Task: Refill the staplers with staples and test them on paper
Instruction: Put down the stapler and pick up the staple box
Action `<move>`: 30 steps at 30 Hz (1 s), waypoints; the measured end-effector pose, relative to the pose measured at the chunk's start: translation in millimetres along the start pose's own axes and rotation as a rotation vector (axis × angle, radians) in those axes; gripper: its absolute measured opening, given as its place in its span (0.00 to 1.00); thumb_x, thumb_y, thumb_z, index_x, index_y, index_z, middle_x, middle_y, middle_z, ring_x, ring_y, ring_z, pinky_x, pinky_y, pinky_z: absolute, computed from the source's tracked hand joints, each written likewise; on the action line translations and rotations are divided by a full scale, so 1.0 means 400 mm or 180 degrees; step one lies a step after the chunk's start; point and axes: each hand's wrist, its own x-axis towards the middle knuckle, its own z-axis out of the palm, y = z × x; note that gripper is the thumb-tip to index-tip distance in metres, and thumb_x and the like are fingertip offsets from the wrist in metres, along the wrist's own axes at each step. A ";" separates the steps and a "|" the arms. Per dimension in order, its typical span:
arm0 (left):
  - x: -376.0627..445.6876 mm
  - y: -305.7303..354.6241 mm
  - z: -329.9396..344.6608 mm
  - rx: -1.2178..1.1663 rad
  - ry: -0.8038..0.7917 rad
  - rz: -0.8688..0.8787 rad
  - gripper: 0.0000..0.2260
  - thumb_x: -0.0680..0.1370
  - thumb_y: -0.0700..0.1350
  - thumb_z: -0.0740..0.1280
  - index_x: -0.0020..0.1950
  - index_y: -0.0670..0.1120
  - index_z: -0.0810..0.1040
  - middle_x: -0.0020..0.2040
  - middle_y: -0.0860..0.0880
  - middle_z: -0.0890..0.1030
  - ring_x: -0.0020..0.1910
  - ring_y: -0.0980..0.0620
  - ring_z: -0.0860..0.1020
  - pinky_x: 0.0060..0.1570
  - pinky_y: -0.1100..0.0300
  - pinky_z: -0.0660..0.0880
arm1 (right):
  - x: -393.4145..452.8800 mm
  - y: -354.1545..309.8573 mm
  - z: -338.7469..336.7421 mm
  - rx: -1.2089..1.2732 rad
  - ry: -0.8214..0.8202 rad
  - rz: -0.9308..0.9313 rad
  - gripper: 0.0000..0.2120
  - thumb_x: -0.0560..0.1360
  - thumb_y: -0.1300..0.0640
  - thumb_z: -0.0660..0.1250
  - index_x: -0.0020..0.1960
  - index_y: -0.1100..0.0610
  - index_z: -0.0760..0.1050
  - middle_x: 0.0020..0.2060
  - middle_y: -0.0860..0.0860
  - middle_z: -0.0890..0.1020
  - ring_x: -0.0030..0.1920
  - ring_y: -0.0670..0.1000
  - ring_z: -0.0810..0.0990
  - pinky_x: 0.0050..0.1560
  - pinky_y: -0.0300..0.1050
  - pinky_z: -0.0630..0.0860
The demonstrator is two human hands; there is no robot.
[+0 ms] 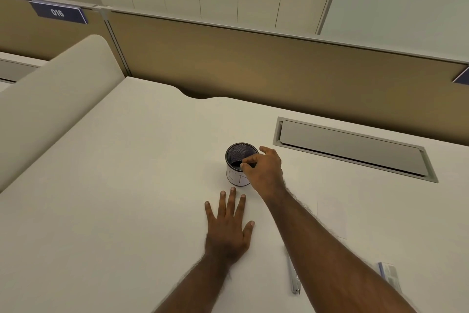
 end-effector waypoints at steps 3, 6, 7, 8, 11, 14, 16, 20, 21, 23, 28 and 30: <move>0.001 -0.003 0.002 -0.0004 -0.0025 -0.0002 0.30 0.79 0.62 0.49 0.79 0.52 0.54 0.80 0.47 0.52 0.78 0.42 0.51 0.71 0.31 0.46 | 0.006 -0.005 0.004 -0.0044 -0.0048 0.0049 0.05 0.72 0.51 0.71 0.46 0.48 0.84 0.70 0.51 0.70 0.72 0.51 0.63 0.66 0.59 0.69; 0.000 -0.006 0.002 -0.0013 -0.0060 -0.0021 0.30 0.79 0.63 0.47 0.79 0.53 0.52 0.80 0.47 0.49 0.78 0.42 0.48 0.72 0.32 0.44 | 0.011 -0.007 0.005 -0.0086 -0.0147 0.0084 0.06 0.72 0.51 0.71 0.47 0.49 0.84 0.70 0.52 0.70 0.71 0.52 0.64 0.66 0.59 0.69; -0.001 -0.006 0.000 -0.0016 -0.0076 -0.0027 0.30 0.79 0.63 0.47 0.79 0.52 0.53 0.80 0.47 0.50 0.78 0.42 0.49 0.72 0.32 0.45 | 0.011 -0.007 0.005 -0.0098 -0.0175 0.0090 0.06 0.72 0.51 0.71 0.47 0.49 0.84 0.70 0.52 0.70 0.71 0.52 0.64 0.66 0.59 0.69; -0.002 -0.005 -0.001 -0.0025 -0.0078 -0.0028 0.30 0.79 0.63 0.47 0.79 0.52 0.54 0.80 0.47 0.51 0.78 0.42 0.50 0.72 0.31 0.45 | 0.011 -0.006 0.005 -0.0101 -0.0195 0.0091 0.06 0.72 0.51 0.71 0.48 0.49 0.84 0.69 0.52 0.70 0.71 0.52 0.64 0.66 0.59 0.69; -0.002 -0.006 -0.002 -0.0036 -0.0132 -0.0036 0.30 0.79 0.63 0.45 0.79 0.53 0.52 0.80 0.48 0.48 0.78 0.42 0.47 0.71 0.33 0.42 | 0.011 -0.005 0.002 -0.0044 -0.0220 0.0092 0.07 0.73 0.51 0.71 0.49 0.50 0.84 0.69 0.53 0.71 0.70 0.52 0.66 0.66 0.59 0.70; -0.001 -0.004 -0.010 -0.0024 -0.0199 -0.0080 0.30 0.79 0.63 0.46 0.79 0.53 0.53 0.80 0.48 0.49 0.78 0.42 0.49 0.71 0.32 0.43 | 0.004 0.000 -0.006 0.0006 -0.0202 0.0045 0.08 0.73 0.52 0.70 0.50 0.50 0.84 0.69 0.54 0.71 0.70 0.53 0.67 0.68 0.58 0.68; -0.007 -0.002 -0.017 0.0010 -0.0186 -0.0086 0.30 0.79 0.62 0.47 0.78 0.51 0.57 0.79 0.47 0.53 0.78 0.41 0.53 0.72 0.30 0.48 | -0.012 0.004 -0.014 0.0161 -0.0157 0.0007 0.08 0.73 0.51 0.70 0.51 0.51 0.83 0.69 0.52 0.71 0.70 0.53 0.67 0.68 0.57 0.68; -0.036 0.005 -0.027 0.0027 -0.0103 -0.0043 0.29 0.79 0.61 0.47 0.78 0.50 0.59 0.79 0.45 0.56 0.77 0.40 0.54 0.71 0.31 0.49 | -0.079 0.033 -0.039 0.0305 -0.0094 -0.0125 0.11 0.75 0.49 0.68 0.55 0.50 0.81 0.69 0.50 0.71 0.70 0.50 0.66 0.69 0.53 0.68; -0.044 0.009 -0.031 0.0014 -0.0092 -0.0032 0.30 0.79 0.61 0.46 0.78 0.50 0.58 0.79 0.46 0.54 0.78 0.40 0.53 0.71 0.32 0.48 | -0.102 0.048 -0.045 0.0264 -0.0100 -0.0173 0.12 0.75 0.48 0.67 0.57 0.49 0.80 0.70 0.49 0.71 0.71 0.50 0.66 0.69 0.52 0.67; -0.061 0.033 -0.042 -0.0030 -0.0076 0.0017 0.30 0.79 0.61 0.43 0.79 0.51 0.56 0.79 0.46 0.52 0.78 0.41 0.50 0.72 0.33 0.46 | -0.157 0.094 -0.064 0.0082 -0.0091 -0.0286 0.16 0.76 0.45 0.64 0.63 0.46 0.76 0.72 0.46 0.68 0.73 0.48 0.63 0.70 0.52 0.63; -0.119 0.097 -0.082 -0.0046 -0.0047 0.0185 0.31 0.79 0.61 0.38 0.79 0.51 0.56 0.79 0.46 0.52 0.78 0.41 0.51 0.72 0.33 0.48 | -0.305 0.223 -0.116 -0.0619 -0.0237 -0.0370 0.26 0.78 0.37 0.55 0.74 0.41 0.60 0.77 0.41 0.56 0.78 0.45 0.47 0.75 0.51 0.47; -0.146 0.124 -0.090 -0.0070 -0.0052 0.0247 0.30 0.79 0.61 0.40 0.78 0.51 0.56 0.79 0.47 0.52 0.78 0.41 0.51 0.71 0.33 0.49 | -0.368 0.274 -0.147 -0.0799 -0.0271 -0.0314 0.29 0.77 0.34 0.50 0.76 0.40 0.54 0.77 0.39 0.50 0.77 0.44 0.41 0.76 0.52 0.41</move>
